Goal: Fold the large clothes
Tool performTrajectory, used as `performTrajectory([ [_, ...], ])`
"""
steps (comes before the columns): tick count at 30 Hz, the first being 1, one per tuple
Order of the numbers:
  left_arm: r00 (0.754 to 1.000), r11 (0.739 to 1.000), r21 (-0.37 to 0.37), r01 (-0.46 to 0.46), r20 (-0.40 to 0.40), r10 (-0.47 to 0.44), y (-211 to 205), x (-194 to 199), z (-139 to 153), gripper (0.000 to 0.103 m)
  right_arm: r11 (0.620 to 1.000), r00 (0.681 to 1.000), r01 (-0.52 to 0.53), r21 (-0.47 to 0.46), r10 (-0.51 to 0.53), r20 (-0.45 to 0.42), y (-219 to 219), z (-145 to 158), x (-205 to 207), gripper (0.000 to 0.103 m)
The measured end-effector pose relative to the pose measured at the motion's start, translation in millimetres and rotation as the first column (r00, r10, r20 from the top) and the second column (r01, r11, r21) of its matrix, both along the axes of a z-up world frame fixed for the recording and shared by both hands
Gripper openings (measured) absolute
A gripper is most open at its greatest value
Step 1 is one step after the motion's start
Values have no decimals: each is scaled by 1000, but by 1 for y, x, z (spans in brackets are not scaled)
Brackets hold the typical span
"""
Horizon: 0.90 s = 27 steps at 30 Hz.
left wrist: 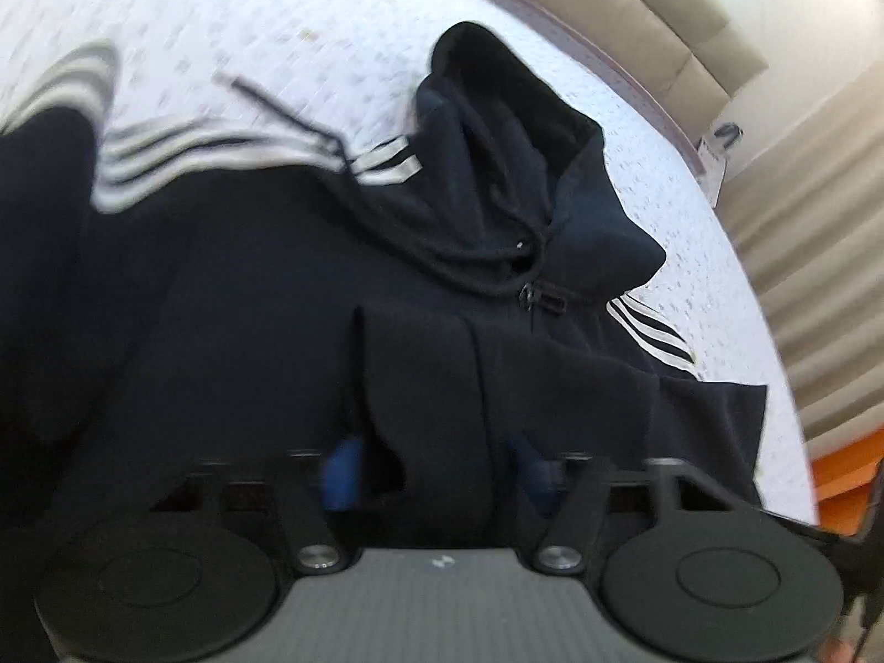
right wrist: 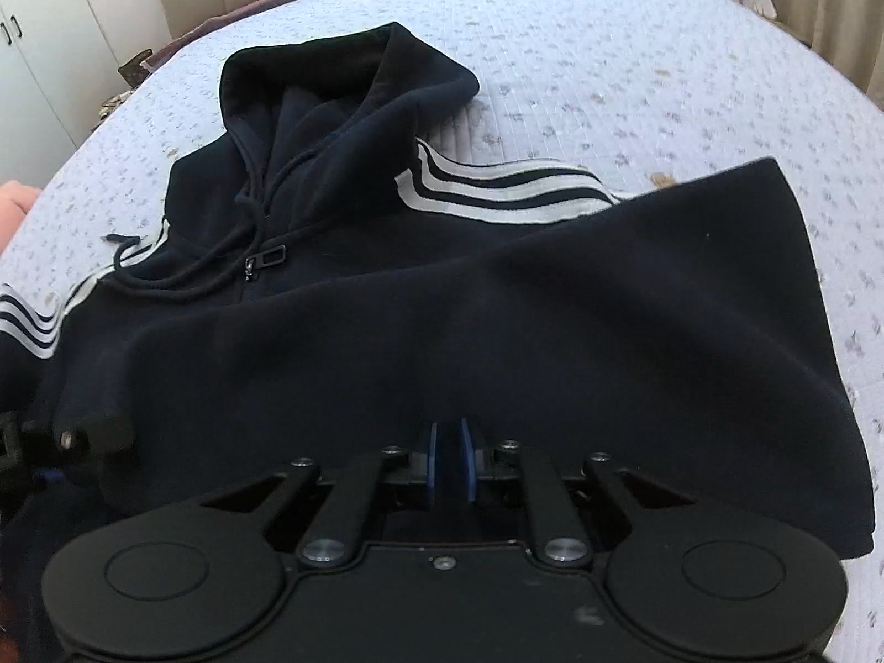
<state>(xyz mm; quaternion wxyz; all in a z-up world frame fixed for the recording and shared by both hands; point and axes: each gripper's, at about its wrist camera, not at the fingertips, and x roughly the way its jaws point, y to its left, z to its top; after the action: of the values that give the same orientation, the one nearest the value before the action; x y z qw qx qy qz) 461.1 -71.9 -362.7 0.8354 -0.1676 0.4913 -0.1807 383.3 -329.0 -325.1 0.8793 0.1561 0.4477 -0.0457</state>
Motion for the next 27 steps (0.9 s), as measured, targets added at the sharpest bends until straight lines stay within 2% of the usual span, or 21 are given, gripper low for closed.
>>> performTrajectory([
  [1,1000,1000,30,9,12,-10,-5,2,2,7,1000,1000,3,-3,-3,1,3,3,-1,14],
  [2,999,999,31,18,37,-19,-7,1,7,6,1000,1000,6,-1,-6,1,4,6,-1,14],
  [5,989,999,6,33,143,-33,0,-5,36,6,1000,1000,1,23,-2,31,5,19,-6,14],
  [7,980,999,-29,13,197,-7,15,-8,61,6,1000,998,-5,27,3,62,10,30,-9,15],
  [9,968,999,8,-32,248,29,30,-11,78,6,999,996,-13,41,9,85,17,41,-14,16],
  [12,965,985,148,-85,259,44,54,-12,84,9,998,994,-29,51,23,108,31,48,-15,17],
  [13,973,976,206,-65,229,17,55,-10,77,12,999,994,-33,39,29,106,36,47,-14,20],
  [14,982,964,261,-45,187,-5,55,-7,67,24,999,995,-41,28,38,97,41,45,-11,29],
  [15,991,943,330,-39,137,-7,52,-3,53,35,999,996,-45,15,44,80,45,40,-8,29],
  [17,994,911,407,-63,111,19,50,-3,42,36,999,999,-46,-19,46,19,51,31,-1,29],
  [19,982,918,381,-105,183,36,56,-14,53,38,998,999,-49,-30,49,6,52,30,0,29],
  [21,961,948,296,-119,274,35,61,-28,71,48,996,996,-71,-49,74,57,56,43,-5,29],
  [22,955,960,259,-105,296,25,59,-30,74,48,994,992,-86,-69,92,83,61,49,-5,29],
  [23,955,972,222,-73,298,4,58,-31,74,46,991,989,-101,-91,110,99,68,55,-5,29],
  [24,963,982,185,-24,269,-27,54,-28,70,44,988,988,-113,-102,123,97,74,57,-2,29],
  [26,980,985,169,22,192,-54,45,-18,52,34,982,989,-137,-127,142,28,89,52,8,29],
  [27,989,982,187,32,139,-58,39,-11,38,33,982,990,-143,-128,140,-27,94,44,14,29],
])
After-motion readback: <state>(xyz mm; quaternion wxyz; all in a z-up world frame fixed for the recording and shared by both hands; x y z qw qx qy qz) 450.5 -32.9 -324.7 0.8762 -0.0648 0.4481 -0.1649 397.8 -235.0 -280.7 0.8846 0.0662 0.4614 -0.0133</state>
